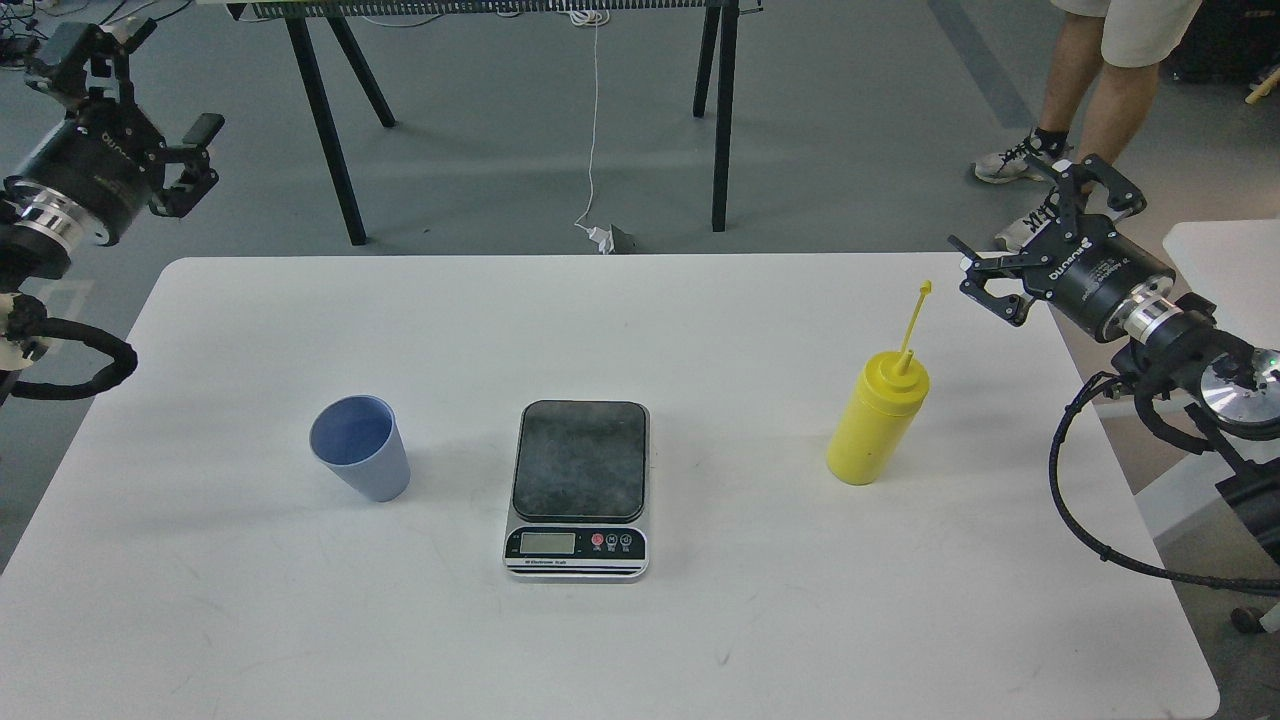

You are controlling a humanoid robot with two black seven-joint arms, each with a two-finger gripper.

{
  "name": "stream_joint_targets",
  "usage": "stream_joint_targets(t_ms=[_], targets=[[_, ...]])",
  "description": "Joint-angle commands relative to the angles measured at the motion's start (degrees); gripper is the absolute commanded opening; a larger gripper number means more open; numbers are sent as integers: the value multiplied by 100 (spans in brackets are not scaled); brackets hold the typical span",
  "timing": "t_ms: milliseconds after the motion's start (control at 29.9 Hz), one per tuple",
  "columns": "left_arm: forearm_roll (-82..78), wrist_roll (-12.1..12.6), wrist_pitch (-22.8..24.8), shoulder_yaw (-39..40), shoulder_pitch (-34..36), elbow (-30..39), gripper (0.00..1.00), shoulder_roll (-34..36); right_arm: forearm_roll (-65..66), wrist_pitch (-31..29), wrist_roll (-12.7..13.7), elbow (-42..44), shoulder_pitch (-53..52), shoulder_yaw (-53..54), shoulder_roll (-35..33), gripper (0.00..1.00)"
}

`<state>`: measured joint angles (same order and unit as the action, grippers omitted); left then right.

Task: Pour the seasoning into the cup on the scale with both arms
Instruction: 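Raise the left gripper and swing it toward the blue cup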

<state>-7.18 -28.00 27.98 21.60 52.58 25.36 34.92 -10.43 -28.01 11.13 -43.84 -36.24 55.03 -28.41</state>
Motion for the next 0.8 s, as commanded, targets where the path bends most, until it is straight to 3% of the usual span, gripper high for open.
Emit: stream_joint_targets(t_ms=[0, 268, 435, 568, 769], targets=[[-11, 0, 2, -7, 24, -251, 100, -248, -3, 1, -15, -2, 3, 17, -7, 99], [-800, 0, 2, -95, 94, -243, 100, 111, -3, 1, -23, -2, 3, 25, 20, 99], [-3223, 0, 2, -86, 857, 108, 100, 638, -3, 1, -15, -2, 3, 17, 28, 99], [-5508, 0, 2, -86, 1298, 1064, 100, 1147, -3, 1, -23, -2, 11, 17, 46, 99], [-8006, 0, 2, -130, 1246, 2656, 100, 1448, -3, 1, -23, -2, 3, 25, 55, 99]])
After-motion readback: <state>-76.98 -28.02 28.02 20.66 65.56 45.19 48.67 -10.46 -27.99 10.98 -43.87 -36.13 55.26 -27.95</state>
